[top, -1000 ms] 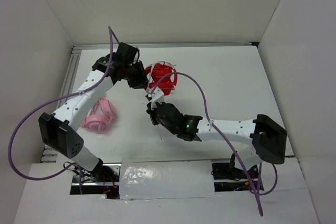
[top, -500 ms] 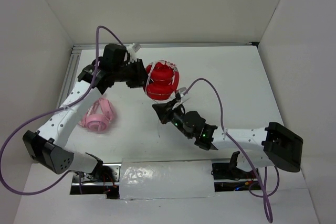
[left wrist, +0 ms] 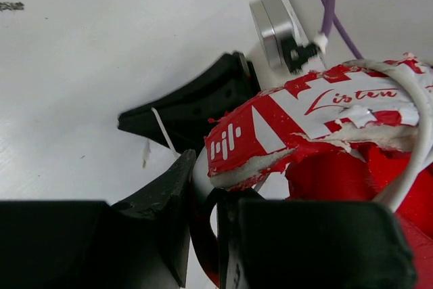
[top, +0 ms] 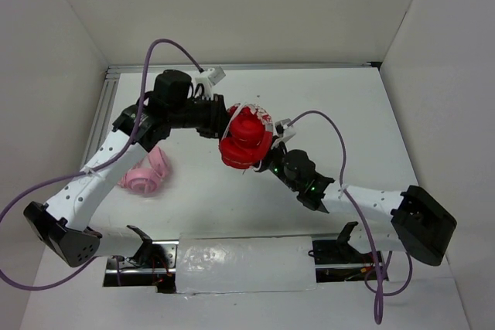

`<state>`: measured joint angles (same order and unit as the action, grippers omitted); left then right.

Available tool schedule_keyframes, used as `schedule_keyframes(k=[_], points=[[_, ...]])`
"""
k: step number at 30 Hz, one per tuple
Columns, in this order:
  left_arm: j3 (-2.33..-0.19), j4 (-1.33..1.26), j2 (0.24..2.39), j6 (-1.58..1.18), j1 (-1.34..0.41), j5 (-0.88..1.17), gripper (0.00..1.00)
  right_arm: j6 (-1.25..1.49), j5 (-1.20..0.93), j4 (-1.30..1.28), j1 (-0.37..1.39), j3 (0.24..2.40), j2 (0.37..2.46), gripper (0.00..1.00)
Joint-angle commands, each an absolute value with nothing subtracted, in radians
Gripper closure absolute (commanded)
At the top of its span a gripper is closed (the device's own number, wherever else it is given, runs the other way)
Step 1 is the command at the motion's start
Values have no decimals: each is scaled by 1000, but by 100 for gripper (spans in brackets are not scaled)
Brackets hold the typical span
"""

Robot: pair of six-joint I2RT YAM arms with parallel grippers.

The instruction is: Wrap the headphones

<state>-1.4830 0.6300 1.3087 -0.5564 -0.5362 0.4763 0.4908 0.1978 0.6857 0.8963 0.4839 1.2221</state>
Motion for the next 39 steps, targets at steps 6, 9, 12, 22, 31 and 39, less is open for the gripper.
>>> schedule_keyframes(k=[6,9,12,22,31,39], points=[[-1408,609,1252,-497,-646,368,100,416,223,338,686,647,1158,88],[-1350,614,1249,-482,-675,287,100,293,39,111,596,785,1163,88],[-1275,594,1258,-456,-698,236,100,181,-77,-168,545,953,1219,87],[-1220,610,1382,-411,-765,-42,100,100,-167,-592,480,1296,1413,86],[-1246,652,1538,-469,-779,-201,100,135,-176,-765,466,1471,1468,88],[-1365,752,1664,-586,-779,-228,100,316,-403,-646,502,1448,1489,100]])
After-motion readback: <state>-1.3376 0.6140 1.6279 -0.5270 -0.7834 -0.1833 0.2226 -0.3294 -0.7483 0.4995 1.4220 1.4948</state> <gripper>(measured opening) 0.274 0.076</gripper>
